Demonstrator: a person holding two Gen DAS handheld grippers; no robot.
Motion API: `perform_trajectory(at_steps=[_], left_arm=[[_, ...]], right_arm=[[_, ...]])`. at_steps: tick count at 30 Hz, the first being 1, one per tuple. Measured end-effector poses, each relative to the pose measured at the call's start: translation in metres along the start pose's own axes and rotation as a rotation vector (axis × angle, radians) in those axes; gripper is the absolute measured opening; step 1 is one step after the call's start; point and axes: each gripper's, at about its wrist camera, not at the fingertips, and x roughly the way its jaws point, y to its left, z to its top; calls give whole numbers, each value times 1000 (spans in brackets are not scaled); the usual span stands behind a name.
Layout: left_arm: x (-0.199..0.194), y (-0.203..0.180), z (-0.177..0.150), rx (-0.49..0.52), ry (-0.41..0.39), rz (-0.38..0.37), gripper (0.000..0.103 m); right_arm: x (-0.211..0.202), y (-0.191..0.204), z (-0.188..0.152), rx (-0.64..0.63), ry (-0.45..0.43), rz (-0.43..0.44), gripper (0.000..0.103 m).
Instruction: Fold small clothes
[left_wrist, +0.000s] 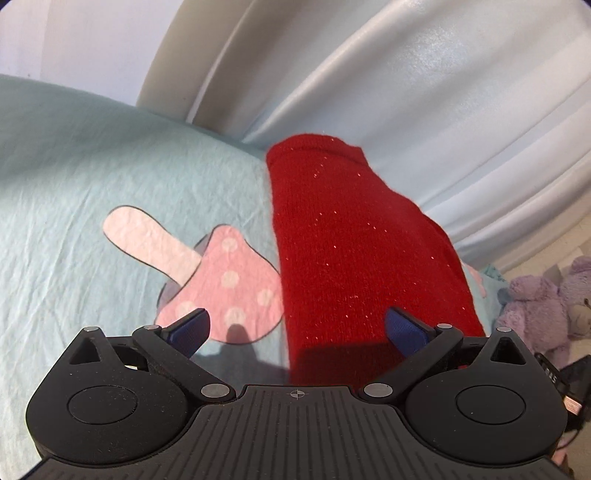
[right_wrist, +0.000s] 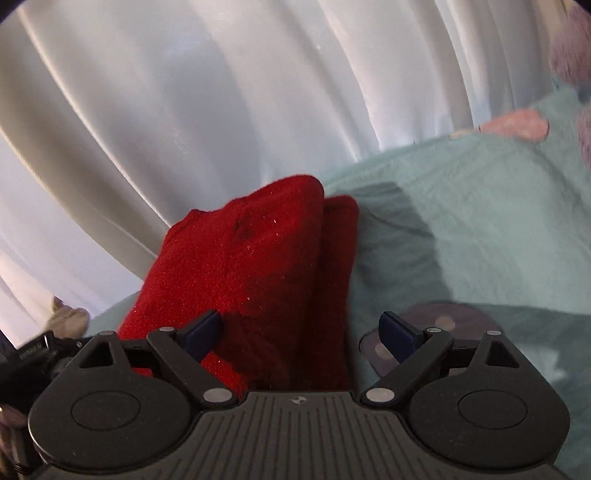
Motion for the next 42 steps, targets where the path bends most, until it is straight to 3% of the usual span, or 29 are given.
perform_trajectory(at_steps=[5,13,15,16,21,29,33,37,39,40,42], left_arm=[[25,10,9,-82,110,-152,103],[71,8,20,-132,202,-296,103],[77,11,22,-165,183,-326,100],[78,11,22,-172,176,-329,99],[67,5,20,-125,131,-325,80],[11,-6,14,-83,21,-322,77],[-43,2,12,-83,-64,-285,78],[-83,12,9,-56,-114,-156,81],[-91,20,4,-53,-133,-41,85],[-95,21,-2,-42,-137,44,85],[-105,18,-20,21,-165,160,84]], right_arm=[[20,-35,4,211,103,124,93],[51,-35,26,220,178,225,91],[57,-36,30,229,180,244,84],[64,-38,32,250,195,283,69],[76,-28,25,270,170,308,61],[35,36,26,80,111,320,52],[23,73,24,17,111,383,52],[28,112,11,-44,134,445,52],[39,125,1,-58,161,448,52],[46,130,-5,-71,173,437,58],[56,131,-13,-63,201,347,67]])
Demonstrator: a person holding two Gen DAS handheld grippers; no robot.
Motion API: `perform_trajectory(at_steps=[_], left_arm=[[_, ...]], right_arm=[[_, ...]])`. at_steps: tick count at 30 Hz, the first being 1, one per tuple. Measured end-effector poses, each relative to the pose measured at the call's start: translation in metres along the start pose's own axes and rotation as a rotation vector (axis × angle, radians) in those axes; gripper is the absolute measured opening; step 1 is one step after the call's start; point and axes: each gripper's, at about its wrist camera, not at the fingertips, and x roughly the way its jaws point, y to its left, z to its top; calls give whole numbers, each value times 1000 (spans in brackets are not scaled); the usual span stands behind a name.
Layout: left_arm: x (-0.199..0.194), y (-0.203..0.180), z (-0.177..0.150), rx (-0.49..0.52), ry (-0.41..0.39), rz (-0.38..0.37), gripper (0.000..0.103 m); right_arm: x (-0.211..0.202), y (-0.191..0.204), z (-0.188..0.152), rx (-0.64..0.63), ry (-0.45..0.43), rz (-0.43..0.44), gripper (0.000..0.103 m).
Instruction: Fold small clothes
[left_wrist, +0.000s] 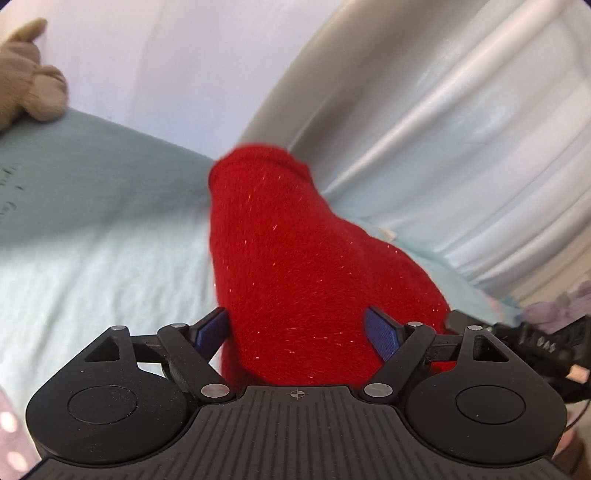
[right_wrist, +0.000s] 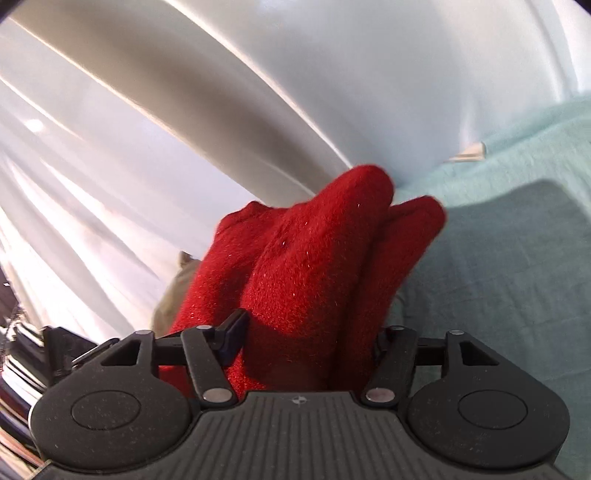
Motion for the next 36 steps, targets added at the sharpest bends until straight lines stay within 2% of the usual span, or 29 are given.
perform_trajectory(at_steps=[2,5,7,10,12,14,16,17,18,19,20,22,25,27,28,31,33,36], left_arm=[[-22,-2,-21,52,-33,18,84],[-53,-9,-55,106,-74,17,88],[-63,-7,-74,130,-51,5,91],[-46,-16,-94,191,37,28,90],[-30,-15,-102,210,65,75,85],[-14,-9,-99,189,83,152,73],[-12,-5,-94,131,71,142,71],[-14,0,-94,94,70,135,65],[-15,3,-93,72,72,126,58],[-18,6,-94,54,68,116,54],[-21,8,-94,42,66,116,49],[-23,14,-95,27,66,130,48],[-26,22,-97,-17,93,121,50],[-33,21,-98,-15,100,125,51],[-39,18,-98,-1,91,135,51],[-67,9,-93,30,33,157,55],[-84,5,-86,40,-22,149,64],[-85,-5,-70,42,-67,148,68]], right_arm=[[-4,-4,-11,51,-3,-50,71],[-33,-9,-37,110,-35,-16,80],[-54,-10,-58,141,-60,-15,84],[-72,-22,-92,241,-43,20,84],[-69,-27,-106,294,-18,57,84],[-52,-23,-108,313,2,58,84],[-39,-17,-107,298,14,58,82],[-33,-12,-106,284,16,47,78],[-30,-7,-104,261,11,43,57],[-32,3,-107,227,11,27,28],[-29,11,-104,182,2,-10,20],[-35,31,-101,46,-52,-99,17],[-43,52,-106,-173,-122,-259,17],[-26,48,-114,-276,-62,-377,21],[-20,46,-120,-307,-22,-416,27],[-32,51,-122,-331,-42,-442,41],[-48,61,-117,-345,-94,-467,48],[-66,82,-110,-409,-176,-478,50]])
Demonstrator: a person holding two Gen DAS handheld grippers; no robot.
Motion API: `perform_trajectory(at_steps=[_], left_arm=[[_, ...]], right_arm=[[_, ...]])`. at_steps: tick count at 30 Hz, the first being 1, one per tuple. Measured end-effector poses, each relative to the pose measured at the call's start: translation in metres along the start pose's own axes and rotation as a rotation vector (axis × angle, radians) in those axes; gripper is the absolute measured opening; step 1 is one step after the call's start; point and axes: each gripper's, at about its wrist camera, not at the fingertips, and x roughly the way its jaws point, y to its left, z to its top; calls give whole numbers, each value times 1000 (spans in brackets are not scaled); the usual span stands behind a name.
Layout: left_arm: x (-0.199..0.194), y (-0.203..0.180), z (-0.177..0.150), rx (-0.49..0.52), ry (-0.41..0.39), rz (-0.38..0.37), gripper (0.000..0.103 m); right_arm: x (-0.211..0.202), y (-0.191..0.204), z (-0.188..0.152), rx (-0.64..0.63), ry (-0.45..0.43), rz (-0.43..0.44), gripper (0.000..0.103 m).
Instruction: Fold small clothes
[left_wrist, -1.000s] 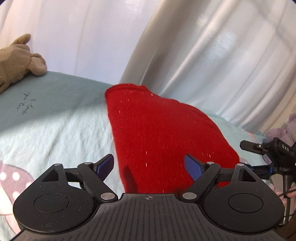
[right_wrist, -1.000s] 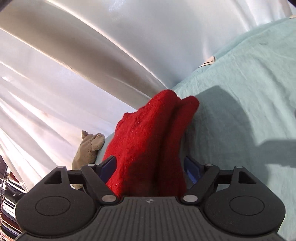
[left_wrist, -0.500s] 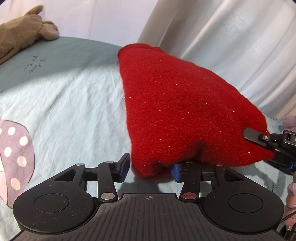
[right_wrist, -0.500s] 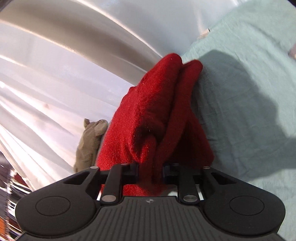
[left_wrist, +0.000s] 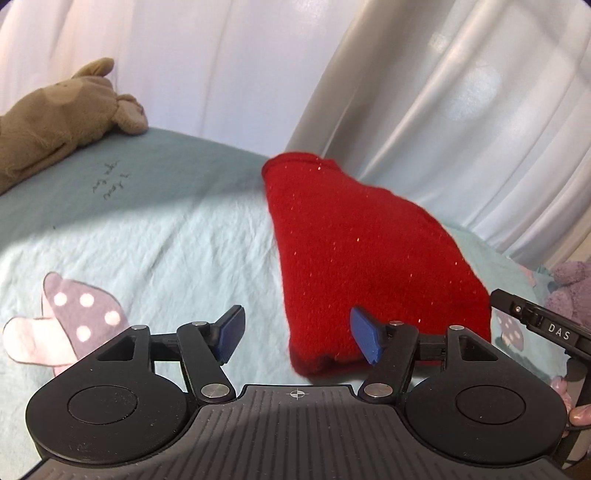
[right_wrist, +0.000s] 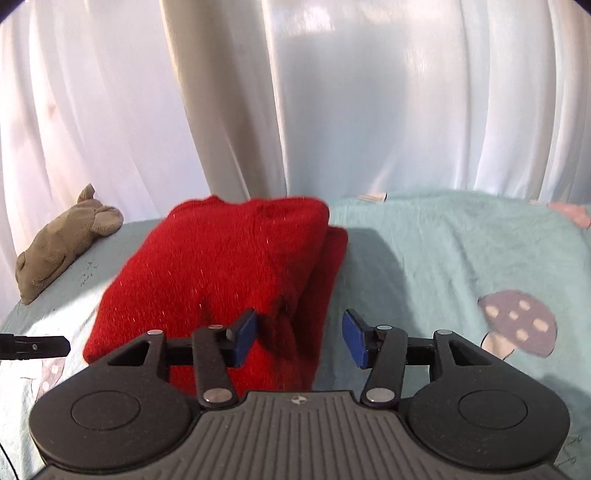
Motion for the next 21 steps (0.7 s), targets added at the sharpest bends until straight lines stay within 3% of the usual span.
perform_trajectory(at_steps=[3,6,11,19,21], left_arm=[[18,-18,14,8,0,20,68],[45,-31,19,26,49,55,70],[69,-42,6,81,99,110,80],[78,-37,5,68,112,102,86],[81,-38,3,75,102,113,92]], right_arm=[[2,25,12,-92,-27,56,48],[20,54,13,-232,-19,60,30],[45,71,-3,-369,50,6,29],[51,68,-9,-406,67,-10,31],[54,70,-13,-429,57,-16,32]])
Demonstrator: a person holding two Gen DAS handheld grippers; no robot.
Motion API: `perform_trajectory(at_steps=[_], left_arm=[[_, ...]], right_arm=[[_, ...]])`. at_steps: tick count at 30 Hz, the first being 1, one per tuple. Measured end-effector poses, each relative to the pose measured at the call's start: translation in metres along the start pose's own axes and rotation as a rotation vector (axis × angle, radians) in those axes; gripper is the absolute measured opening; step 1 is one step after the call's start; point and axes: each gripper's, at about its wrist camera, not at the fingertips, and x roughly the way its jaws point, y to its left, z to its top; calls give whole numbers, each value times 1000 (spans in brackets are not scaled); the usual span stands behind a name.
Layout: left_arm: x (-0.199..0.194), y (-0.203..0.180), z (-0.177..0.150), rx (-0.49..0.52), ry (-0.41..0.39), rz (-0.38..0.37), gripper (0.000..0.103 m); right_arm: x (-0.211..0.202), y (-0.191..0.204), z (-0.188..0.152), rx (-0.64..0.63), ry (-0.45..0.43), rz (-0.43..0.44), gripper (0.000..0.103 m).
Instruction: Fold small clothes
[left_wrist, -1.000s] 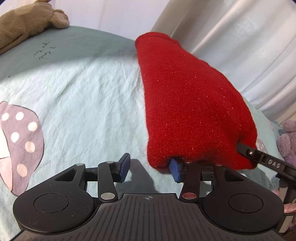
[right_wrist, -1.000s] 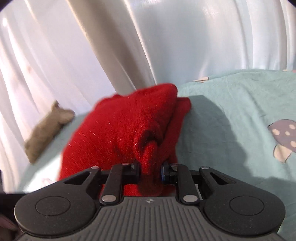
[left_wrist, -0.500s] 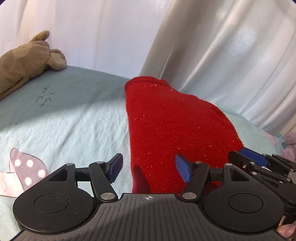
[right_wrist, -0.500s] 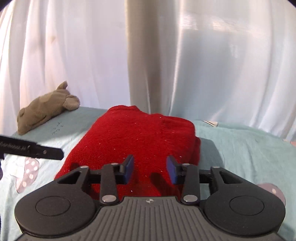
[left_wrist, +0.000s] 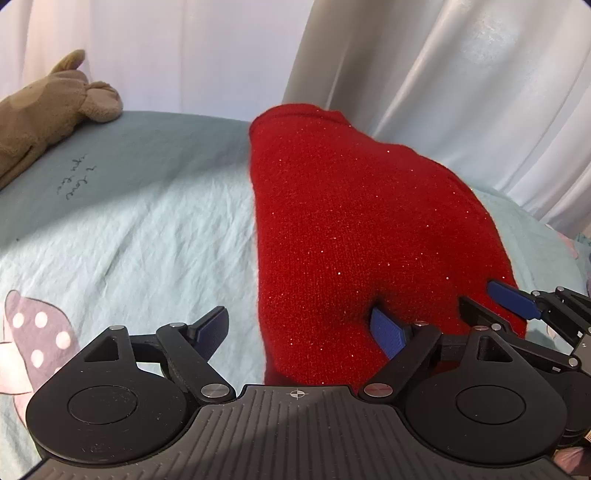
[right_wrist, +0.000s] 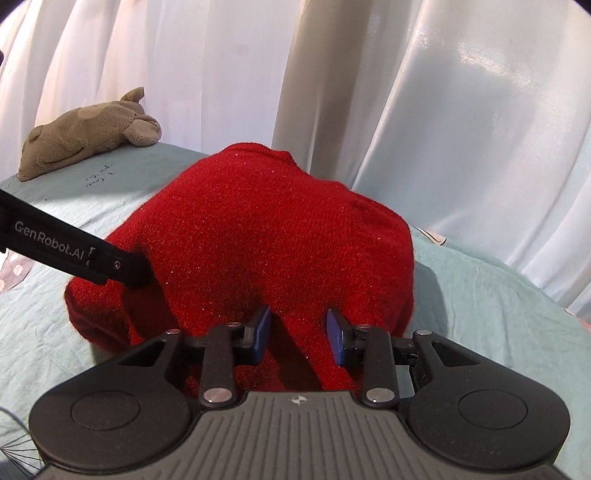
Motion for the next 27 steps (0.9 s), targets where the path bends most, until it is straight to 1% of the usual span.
perform_trajectory(at_steps=[1,3,5,6,8,9,10,11,12,14,15,16,20,22,24,27], left_arm=[[1,0,-1,4,-6,10,94],[1,0,-5,7,-20,32,101],[-6,5,-11,-15,-24,24,102],[-9,8,-14,-22,-18,19,102],[-19,12,-25,-22,-4,7,102],[-23,12,-31,-13,7,7,102],[-27,12,-38,0,25,18,101],[-30,10,-48,23,43,47,101],[-33,10,-57,36,46,77,101],[-41,10,-74,35,53,111,101],[-46,11,-83,22,67,104,101],[-51,12,-90,8,81,87,101],[-71,15,-105,-37,128,25,102],[-81,13,-106,-19,115,27,103],[-89,10,-102,7,93,44,103],[-100,2,-96,37,65,77,103]], right_arm=[[1,1,-2,-9,-7,-4,33],[1,-2,-5,-3,-15,3,35],[-2,-3,-4,24,-4,7,39],[-5,-4,-3,42,9,6,43],[-15,-3,-5,74,51,2,49],[-22,-2,-9,81,67,-6,55],[-29,0,-13,85,85,-15,74],[-37,3,-20,99,119,-36,85],[-44,4,-28,120,143,-42,90],[-58,6,-44,159,191,-9,90],[-64,7,-51,182,212,-2,94],[-69,8,-57,205,230,-5,99],[-86,12,-73,301,309,16,99],[-95,16,-71,317,305,23,99],[-105,19,-65,319,280,19,99],[-113,24,-52,289,276,-14,99]])
